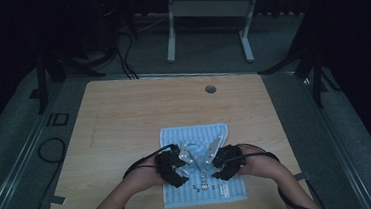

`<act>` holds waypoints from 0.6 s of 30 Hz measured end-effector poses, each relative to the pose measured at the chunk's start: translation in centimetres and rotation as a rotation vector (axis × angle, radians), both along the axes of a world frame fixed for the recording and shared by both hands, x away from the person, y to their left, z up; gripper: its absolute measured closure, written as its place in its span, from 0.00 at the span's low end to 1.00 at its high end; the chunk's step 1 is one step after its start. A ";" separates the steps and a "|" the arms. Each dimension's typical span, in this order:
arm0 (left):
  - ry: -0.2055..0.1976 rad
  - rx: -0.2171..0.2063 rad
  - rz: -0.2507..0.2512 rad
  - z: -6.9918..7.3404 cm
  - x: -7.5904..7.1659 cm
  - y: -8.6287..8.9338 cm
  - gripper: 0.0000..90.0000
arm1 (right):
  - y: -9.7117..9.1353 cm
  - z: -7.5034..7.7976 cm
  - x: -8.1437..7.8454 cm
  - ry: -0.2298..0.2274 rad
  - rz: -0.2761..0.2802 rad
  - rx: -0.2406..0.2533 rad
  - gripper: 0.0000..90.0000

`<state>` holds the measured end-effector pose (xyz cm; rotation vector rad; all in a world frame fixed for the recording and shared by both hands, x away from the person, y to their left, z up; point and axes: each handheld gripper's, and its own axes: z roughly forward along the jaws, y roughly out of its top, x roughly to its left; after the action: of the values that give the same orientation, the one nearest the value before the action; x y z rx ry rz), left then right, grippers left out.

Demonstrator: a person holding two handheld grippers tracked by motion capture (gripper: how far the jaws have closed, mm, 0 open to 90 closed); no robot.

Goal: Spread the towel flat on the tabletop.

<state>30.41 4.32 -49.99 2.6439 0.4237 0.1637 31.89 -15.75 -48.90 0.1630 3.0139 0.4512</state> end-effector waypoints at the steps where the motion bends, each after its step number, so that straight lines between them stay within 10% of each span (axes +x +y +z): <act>1: 0.005 -0.007 0.001 -0.3 0.2 -0.4 0.42 | 0.1 -0.2 0.1 0.004 -0.003 0.002 0.57; 11: -0.007 0.043 0.011 -2.6 0.6 -1.7 0.61 | 0.0 -1.5 0.6 0.001 -0.042 0.015 0.88; 18: -0.068 0.020 0.068 -1.3 0.7 -1.2 0.92 | -0.8 -0.3 0.3 -0.012 -0.051 0.065 0.95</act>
<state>31.14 3.11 -51.25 2.6366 0.4917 0.2796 32.22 -16.51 -49.18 0.2407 2.9767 0.5436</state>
